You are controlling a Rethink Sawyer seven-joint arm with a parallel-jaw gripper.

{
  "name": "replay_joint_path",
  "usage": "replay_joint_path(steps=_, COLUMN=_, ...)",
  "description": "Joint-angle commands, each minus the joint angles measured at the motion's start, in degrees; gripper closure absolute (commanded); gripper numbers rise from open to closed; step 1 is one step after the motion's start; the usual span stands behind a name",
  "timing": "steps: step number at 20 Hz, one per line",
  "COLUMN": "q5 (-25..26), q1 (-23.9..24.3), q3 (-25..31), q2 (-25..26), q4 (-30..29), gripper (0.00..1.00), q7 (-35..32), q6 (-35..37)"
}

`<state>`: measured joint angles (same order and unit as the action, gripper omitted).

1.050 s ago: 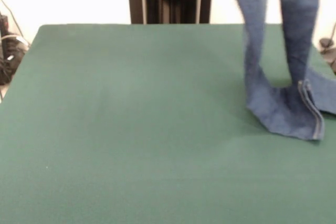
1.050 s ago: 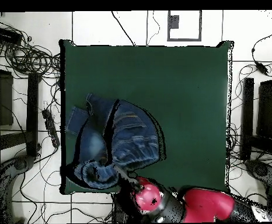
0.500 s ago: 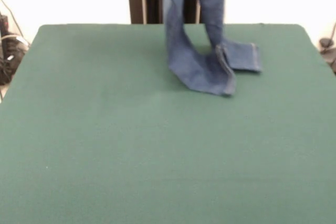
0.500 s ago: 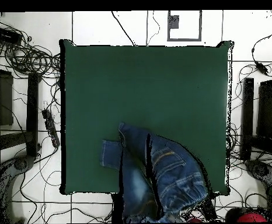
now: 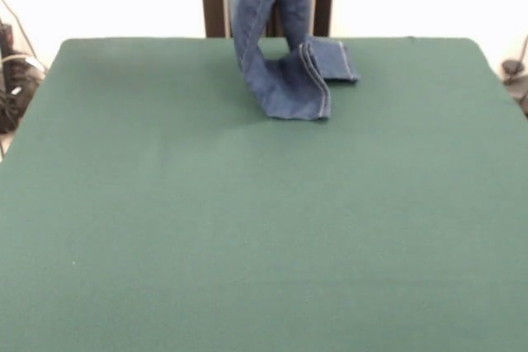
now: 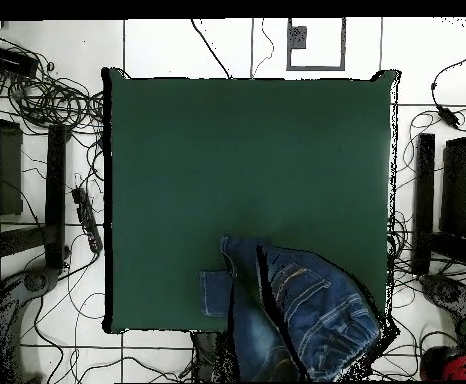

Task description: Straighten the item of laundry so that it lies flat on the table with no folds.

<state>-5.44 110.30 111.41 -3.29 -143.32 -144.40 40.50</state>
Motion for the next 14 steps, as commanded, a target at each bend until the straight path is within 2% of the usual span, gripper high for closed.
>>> replay_joint_path(steps=1, q5=-4.5, q1=-3.8, q3=-2.9, q2=-0.2, q4=11.1, gripper=1.0, q7=5.4, q6=15.4)
replay_joint_path(steps=14, q5=-3.0, q1=-6.6, q3=-8.7, q2=-0.8, q4=27.3, gripper=1.0, q7=8.9, q6=35.0)
